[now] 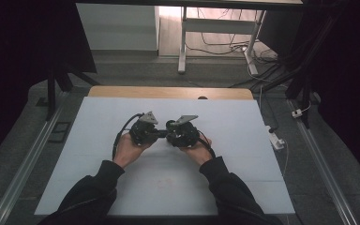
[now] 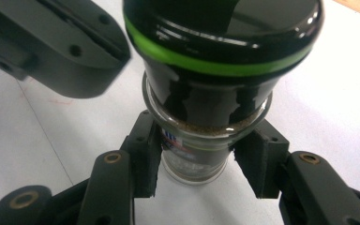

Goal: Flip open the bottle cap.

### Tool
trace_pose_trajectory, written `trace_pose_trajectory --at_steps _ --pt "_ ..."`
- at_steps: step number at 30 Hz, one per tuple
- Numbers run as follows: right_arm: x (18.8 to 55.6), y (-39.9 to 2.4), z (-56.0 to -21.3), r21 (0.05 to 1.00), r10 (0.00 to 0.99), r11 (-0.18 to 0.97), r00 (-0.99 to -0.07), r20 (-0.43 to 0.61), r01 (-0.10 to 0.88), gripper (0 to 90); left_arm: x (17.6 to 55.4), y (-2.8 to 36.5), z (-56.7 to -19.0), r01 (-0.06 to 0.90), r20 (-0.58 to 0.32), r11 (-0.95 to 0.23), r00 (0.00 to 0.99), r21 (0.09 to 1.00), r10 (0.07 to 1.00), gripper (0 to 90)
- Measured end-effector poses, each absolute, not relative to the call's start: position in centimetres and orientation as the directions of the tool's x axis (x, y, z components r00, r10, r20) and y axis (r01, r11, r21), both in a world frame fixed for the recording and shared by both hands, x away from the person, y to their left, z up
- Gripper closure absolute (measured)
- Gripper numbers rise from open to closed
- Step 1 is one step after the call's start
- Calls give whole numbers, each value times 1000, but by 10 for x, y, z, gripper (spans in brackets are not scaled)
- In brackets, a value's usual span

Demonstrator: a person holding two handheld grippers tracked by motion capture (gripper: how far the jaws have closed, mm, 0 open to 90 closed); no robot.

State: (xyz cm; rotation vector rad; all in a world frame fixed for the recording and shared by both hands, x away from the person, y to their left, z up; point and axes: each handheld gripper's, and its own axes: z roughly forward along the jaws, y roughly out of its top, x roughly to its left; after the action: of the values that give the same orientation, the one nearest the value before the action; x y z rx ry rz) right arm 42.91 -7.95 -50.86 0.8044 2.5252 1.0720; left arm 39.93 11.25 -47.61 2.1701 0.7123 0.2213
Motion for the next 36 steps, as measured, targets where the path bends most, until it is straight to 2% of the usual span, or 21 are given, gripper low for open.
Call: trace_pose_trajectory --at_steps 36 --pt "429 -79 -508 727 596 567 -802 -37 388 529 395 107 -464 420 -81 -489 815 765 574 881"
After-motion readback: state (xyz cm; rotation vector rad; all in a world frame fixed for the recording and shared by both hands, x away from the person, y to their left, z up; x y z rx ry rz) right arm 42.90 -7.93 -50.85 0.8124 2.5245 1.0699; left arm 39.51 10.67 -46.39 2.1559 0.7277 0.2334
